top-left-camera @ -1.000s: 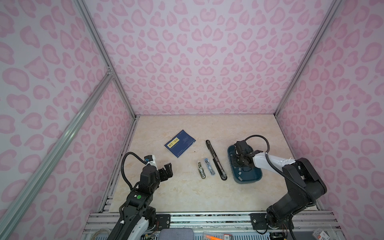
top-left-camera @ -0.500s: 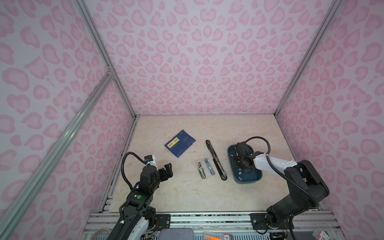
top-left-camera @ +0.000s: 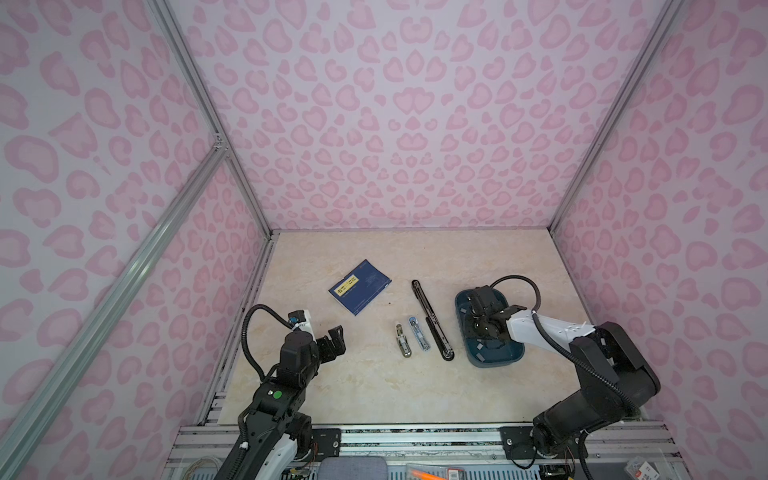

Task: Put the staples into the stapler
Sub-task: 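Lower the right gripper into the tray and pinch a staple strip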

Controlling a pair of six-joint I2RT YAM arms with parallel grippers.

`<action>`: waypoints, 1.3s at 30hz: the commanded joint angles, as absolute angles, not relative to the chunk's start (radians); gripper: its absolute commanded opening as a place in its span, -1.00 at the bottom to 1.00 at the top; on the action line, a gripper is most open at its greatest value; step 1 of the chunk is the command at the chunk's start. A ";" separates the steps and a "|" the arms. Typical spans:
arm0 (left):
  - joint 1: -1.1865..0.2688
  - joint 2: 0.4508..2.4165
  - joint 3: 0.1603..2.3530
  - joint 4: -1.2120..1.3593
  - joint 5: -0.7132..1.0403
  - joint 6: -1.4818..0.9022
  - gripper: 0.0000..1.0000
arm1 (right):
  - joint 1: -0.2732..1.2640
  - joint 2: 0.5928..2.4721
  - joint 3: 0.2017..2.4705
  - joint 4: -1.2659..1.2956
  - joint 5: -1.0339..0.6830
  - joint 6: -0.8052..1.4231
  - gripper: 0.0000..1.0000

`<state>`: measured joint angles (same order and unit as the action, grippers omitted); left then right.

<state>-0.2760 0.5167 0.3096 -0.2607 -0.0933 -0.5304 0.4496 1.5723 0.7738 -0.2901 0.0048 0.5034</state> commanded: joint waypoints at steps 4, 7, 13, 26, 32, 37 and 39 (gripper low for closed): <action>-0.275 0.516 0.315 -0.240 -0.097 -0.523 0.93 | 0.428 1.582 0.758 -0.339 0.046 0.536 -0.53; -0.275 0.516 0.316 -0.240 -0.097 -0.523 0.93 | 0.409 1.584 0.753 -0.328 0.040 0.538 -0.55; -0.275 0.516 0.316 -0.241 -0.102 -0.526 0.93 | 0.374 1.604 0.768 -0.328 0.042 0.534 -0.62; -0.274 0.517 0.317 -0.243 -0.103 -0.526 0.93 | 0.374 1.604 0.769 -0.332 0.025 0.532 -0.57; -0.274 0.515 0.315 -0.242 -0.099 -0.524 0.93 | 0.386 1.611 0.773 -0.339 0.028 0.538 -0.58; -0.275 0.503 0.313 -0.244 -0.098 -0.524 0.93 | 0.388 1.609 0.770 -0.339 0.041 0.544 -0.67; -0.276 0.501 0.312 -0.244 -0.097 -0.523 0.93 | 0.388 1.610 0.770 -0.340 0.043 0.543 -0.68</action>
<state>-0.2760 0.5049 0.3096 -0.2607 -0.0940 -0.5304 0.3862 1.5974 0.7803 -0.2634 0.0525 0.5350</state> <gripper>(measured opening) 0.967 0.164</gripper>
